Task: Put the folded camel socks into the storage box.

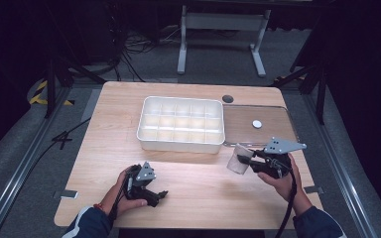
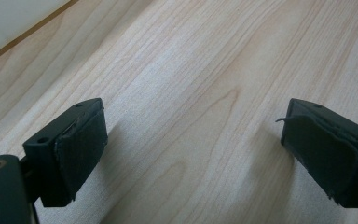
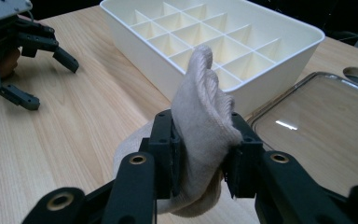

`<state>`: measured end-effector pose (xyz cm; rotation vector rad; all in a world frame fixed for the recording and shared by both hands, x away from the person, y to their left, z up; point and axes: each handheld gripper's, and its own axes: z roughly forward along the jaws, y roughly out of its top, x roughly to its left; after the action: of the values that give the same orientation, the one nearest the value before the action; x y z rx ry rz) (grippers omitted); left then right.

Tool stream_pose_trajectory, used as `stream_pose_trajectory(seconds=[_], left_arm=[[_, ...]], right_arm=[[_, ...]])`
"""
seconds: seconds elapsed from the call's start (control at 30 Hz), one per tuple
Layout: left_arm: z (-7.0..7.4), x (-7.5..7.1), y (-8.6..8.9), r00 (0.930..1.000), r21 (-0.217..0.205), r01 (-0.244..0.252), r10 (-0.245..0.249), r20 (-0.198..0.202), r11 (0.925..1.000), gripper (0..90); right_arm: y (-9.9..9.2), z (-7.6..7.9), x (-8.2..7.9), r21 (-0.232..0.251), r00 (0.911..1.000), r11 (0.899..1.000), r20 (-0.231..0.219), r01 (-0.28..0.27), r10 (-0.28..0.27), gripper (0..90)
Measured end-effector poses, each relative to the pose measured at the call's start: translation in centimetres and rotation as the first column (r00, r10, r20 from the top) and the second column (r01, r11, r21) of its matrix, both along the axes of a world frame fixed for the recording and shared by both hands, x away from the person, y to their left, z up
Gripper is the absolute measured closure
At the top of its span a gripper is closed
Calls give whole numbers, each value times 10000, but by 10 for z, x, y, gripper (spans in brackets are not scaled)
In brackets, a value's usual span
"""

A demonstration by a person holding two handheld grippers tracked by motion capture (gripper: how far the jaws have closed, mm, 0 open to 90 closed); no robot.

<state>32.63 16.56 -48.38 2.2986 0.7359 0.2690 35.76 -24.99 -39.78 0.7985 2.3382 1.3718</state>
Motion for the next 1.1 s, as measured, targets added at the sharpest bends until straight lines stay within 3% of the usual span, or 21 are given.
stream_pose_trajectory(seconds=[0.67,1.1], left_arm=[[0,0,0,10000,12,-31,31,-5,10000,70],[0,0,-1,10000,39,-50,51,-7,10000,69]], right_arm=[[7,43,31,-325,9958,9992,890,240,-210,681],[30,46,57,-591,9961,9979,855,258,-207,678]])
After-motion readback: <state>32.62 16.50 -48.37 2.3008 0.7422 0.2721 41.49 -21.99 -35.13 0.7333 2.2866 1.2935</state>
